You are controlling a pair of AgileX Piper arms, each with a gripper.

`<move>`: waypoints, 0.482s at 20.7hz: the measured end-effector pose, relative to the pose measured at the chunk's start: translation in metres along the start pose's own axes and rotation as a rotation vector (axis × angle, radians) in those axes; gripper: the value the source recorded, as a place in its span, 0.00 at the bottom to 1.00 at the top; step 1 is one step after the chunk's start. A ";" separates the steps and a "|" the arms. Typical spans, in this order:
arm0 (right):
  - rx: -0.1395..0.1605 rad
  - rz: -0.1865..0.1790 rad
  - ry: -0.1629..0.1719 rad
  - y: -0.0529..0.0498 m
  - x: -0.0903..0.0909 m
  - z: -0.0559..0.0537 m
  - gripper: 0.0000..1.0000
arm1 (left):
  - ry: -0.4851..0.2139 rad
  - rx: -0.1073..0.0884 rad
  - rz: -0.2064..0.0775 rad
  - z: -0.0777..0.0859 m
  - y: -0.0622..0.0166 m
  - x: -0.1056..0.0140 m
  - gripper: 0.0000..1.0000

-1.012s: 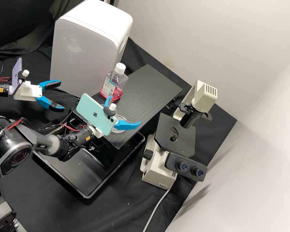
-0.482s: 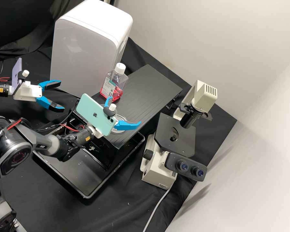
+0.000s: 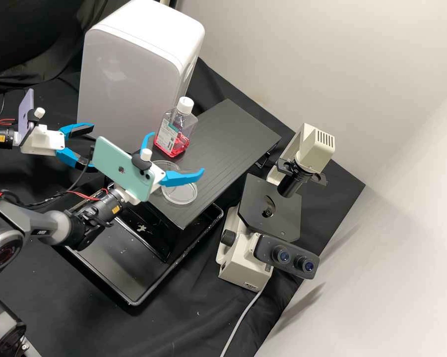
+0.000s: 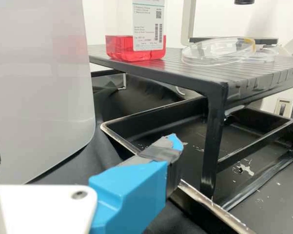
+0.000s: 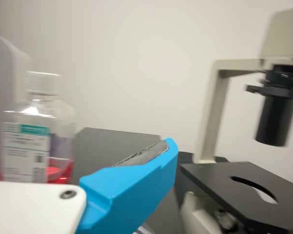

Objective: Place the lid on the petri dish

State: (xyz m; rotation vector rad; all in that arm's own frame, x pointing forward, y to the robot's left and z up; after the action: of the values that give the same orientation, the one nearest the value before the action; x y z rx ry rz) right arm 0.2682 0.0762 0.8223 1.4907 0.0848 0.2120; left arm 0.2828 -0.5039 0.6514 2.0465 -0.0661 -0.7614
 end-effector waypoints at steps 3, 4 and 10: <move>-0.013 -0.051 0.019 -0.014 -0.007 -0.007 1.00 | -0.004 0.000 -0.001 0.002 -0.0004 0.000 1.00; -0.016 -0.061 0.020 -0.017 -0.009 -0.009 1.00 | -0.005 0.000 -0.001 0.002 -0.0006 0.000 1.00; -0.044 -0.110 -0.043 -0.040 -0.019 -0.003 1.00 | -0.003 -0.001 0.000 0.002 -0.0005 0.000 1.00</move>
State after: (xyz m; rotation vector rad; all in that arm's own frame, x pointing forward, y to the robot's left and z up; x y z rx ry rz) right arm 0.2521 0.0729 0.7813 1.4412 0.1268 0.0923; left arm 0.2817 -0.5053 0.6500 2.0441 -0.0666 -0.7645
